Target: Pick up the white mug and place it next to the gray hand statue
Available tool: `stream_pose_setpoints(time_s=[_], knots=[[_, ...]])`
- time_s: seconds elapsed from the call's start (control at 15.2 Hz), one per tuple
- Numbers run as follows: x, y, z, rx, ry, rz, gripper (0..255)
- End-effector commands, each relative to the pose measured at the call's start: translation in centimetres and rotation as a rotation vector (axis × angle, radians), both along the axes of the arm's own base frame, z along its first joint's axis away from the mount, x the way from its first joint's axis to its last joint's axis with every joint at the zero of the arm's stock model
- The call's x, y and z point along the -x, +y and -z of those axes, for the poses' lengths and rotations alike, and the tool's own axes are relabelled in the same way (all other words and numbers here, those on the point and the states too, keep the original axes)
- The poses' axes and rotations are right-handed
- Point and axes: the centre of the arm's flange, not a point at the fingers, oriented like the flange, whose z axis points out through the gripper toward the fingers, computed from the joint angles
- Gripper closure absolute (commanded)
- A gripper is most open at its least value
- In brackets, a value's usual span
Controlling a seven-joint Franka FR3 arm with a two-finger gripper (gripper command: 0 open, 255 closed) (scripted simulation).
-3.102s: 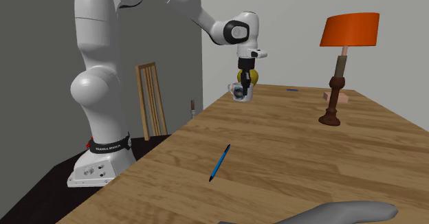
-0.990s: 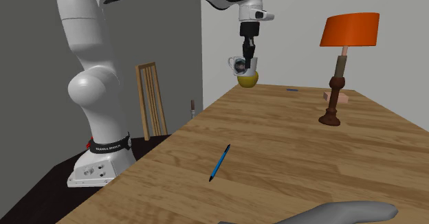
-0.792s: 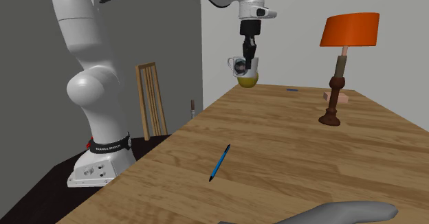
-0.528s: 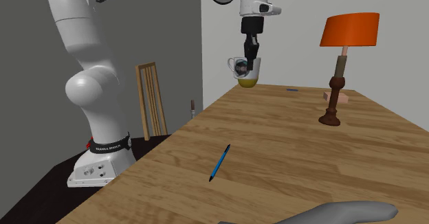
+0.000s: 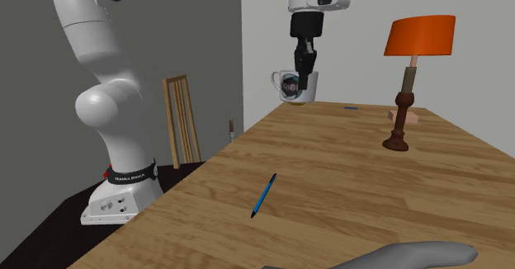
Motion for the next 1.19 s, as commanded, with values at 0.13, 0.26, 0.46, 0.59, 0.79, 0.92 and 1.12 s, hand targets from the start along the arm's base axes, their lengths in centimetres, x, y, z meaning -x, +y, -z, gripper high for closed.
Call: stream_pose_setpoints(time_s=[0.13,0.26,0.46,0.59,0.79,0.92,1.12], knots=[[1.5,-4.9,0.0,0.0,0.0,-0.002,255],[2.4,-7.4,0.0,0.0,0.0,-0.002,255],[3.7,-11.1,0.0,0.0,0.0,-0.002,255],[4.0,-11.9,0.5,0.0,0.0,-0.002,255],[4.0,-11.9,2.1,0.0,0.0,-0.002,255],[4.0,-11.9,3.2,0.0,0.0,-0.002,255],[4.0,-11.9,4.8,0.0,0.0,-0.002,255]])
